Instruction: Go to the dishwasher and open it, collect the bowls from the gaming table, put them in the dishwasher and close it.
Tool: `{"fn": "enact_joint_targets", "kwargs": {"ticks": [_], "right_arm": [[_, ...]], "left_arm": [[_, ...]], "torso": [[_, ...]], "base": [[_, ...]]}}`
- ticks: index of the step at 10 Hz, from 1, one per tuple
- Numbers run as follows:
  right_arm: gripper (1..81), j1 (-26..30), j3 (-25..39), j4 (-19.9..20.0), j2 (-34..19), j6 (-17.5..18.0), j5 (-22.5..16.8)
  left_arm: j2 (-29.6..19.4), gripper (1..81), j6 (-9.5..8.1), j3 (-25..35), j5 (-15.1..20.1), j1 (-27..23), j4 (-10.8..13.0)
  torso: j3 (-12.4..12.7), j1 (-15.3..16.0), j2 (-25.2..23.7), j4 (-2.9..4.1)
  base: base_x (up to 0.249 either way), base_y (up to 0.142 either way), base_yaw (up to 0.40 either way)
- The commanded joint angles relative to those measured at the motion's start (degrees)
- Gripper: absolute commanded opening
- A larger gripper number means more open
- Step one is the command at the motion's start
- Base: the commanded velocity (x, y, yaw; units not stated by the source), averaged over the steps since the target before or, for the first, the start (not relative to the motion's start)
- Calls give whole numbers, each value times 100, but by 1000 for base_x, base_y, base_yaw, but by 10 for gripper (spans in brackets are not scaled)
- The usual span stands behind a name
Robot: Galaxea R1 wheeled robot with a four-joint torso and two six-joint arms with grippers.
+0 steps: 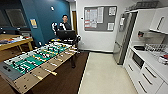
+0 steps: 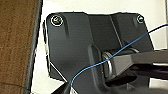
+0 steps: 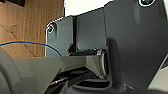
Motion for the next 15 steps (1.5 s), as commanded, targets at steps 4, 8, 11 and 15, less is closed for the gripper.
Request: {"fn": "enact_joint_targets", "kwargs": {"ticks": [4, 8, 11, 15], "right_arm": [[811, 219, 88, -136, 5, -29, -270], [811, 245, 105, -136, 14, -29, -270], [811, 245, 79, -136, 23, -29, -279], [811, 263, 97, -136, 32, -29, -270]], "left_arm": [[-46, 811, 5, 5, 318, -198, 27], [-64, 811, 5, -13, 318, -198, -8], [-90, 811, 5, -21, 318, -198, -17], [-73, 811, 5, -39, 318, -198, 10]], "torso": [[0, 0, 0, 0], [0, 0, 0, 0], [0, 0, 0, 0], [0, -2, 0, 0]], "base": [[0, 0, 360], [0, 0, 360], [0, 0, 347], [0, 0, 303]]}}
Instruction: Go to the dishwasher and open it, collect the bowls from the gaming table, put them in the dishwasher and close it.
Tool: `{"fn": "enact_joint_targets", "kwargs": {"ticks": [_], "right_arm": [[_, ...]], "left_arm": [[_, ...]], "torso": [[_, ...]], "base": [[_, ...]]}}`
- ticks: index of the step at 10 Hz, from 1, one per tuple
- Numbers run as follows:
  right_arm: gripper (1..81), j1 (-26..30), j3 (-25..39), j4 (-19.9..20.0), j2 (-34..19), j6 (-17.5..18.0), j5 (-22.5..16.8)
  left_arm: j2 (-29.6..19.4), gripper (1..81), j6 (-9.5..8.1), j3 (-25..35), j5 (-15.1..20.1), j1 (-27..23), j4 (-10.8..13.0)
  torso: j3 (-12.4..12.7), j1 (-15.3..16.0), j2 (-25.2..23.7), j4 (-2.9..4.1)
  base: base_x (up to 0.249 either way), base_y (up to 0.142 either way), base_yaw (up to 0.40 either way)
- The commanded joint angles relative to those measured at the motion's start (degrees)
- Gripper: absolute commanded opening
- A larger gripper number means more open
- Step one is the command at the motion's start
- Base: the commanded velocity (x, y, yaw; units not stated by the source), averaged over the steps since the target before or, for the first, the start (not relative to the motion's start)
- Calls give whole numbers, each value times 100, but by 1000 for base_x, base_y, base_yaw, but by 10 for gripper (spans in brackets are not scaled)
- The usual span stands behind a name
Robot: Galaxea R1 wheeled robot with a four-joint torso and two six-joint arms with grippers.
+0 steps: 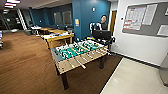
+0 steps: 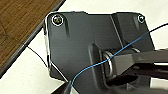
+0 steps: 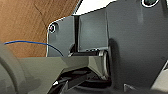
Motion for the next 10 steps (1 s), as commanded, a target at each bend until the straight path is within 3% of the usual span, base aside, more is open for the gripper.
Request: {"fn": "enact_joint_targets", "kwargs": {"ticks": [1, 10], "right_arm": [[811, 249, 79, -69, -13, -26, -282], [811, 274, 44, -78, 13, -26, -282]], "left_arm": [[-76, 811, 5, 16, 316, -198, 30], [-103, 811, 5, -2, 316, -198, 38]], "torso": [[0, 0, 0, 0], [0, 0, 0, 0]], "base": [[0, 0, 340], [0, 0, 350]]}}
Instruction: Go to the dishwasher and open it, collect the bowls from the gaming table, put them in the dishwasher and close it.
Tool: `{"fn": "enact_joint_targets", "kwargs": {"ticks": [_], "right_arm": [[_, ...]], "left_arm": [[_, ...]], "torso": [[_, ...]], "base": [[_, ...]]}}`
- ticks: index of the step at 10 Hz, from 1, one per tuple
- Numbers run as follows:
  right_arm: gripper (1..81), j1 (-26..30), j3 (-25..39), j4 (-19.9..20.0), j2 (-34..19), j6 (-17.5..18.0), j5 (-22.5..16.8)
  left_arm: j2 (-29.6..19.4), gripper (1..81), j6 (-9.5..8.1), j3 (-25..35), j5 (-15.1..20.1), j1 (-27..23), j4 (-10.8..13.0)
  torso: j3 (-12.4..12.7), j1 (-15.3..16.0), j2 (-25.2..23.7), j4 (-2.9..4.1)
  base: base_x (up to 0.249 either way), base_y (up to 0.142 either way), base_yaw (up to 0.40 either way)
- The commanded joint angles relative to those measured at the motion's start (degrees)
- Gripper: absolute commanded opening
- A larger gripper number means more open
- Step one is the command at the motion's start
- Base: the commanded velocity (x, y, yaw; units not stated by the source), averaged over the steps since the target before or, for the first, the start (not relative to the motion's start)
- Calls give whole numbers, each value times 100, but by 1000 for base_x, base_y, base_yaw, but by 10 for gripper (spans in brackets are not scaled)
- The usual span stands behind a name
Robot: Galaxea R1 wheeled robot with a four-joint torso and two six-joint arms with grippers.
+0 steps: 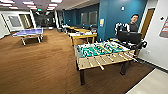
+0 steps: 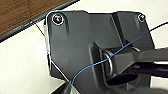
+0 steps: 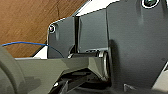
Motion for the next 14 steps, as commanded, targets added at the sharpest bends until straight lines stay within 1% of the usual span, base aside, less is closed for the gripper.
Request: {"fn": "enact_joint_targets", "kwargs": {"ticks": [1, 6, 14], "right_arm": [[811, 249, 46, -78, 8, -26, -278], [811, 257, -112, -86, 96, -35, -278], [811, 266, -121, -148, 105, -35, -278]], "left_arm": [[-105, 811, 5, 4, 310, -198, 45], [-87, 811, 5, 4, 318, -189, 62], [-52, 811, 5, 4, 336, -189, 71]], "torso": [[0, 2, 0, 0], [0, 2, 0, 0], [2, -5, 0, 0]], "base": [[0, 0, 350], [0, 0, 350], [0, 0, 317]]}}
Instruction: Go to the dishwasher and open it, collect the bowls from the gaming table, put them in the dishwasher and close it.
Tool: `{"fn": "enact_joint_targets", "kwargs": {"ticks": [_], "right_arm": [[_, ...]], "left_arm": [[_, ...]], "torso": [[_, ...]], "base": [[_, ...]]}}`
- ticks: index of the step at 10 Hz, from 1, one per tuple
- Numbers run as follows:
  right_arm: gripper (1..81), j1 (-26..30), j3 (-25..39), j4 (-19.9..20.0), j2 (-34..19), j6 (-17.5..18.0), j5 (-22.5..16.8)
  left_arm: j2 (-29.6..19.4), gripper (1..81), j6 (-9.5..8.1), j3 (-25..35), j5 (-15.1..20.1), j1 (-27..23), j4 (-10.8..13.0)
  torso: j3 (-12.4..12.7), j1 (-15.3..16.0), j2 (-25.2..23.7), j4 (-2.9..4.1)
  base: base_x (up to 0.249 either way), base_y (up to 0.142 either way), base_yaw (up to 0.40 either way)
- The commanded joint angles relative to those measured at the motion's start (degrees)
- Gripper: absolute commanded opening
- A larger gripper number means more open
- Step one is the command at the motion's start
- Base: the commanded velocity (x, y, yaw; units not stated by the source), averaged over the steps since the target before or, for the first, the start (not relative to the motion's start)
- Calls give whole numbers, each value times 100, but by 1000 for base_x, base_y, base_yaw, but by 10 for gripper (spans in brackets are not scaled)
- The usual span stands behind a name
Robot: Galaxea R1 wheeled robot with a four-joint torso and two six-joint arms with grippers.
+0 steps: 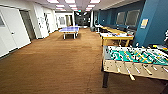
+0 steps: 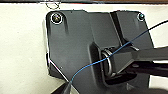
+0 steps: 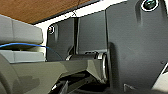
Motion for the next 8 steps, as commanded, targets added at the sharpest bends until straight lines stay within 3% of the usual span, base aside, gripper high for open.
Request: {"fn": "enact_joint_targets", "kwargs": {"ticks": [1, 3, 8], "right_arm": [[811, 229, 65, -84, -5, -23, -276], [811, 228, 48, -111, -5, -23, -276], [811, 202, -14, -120, 4, -23, -276]], "left_arm": [[-85, 811, 5, 13, 303, -196, 68], [-68, 811, 5, 13, 303, -196, 50], [-50, 811, -13, 13, 294, -161, -29]], "torso": [[0, 0, 0, 0], [0, 0, 0, 0], [0, 0, 0, 0]], "base": [[0, 0, 306], [0, 0, 81], [0, 0, -77]]}}
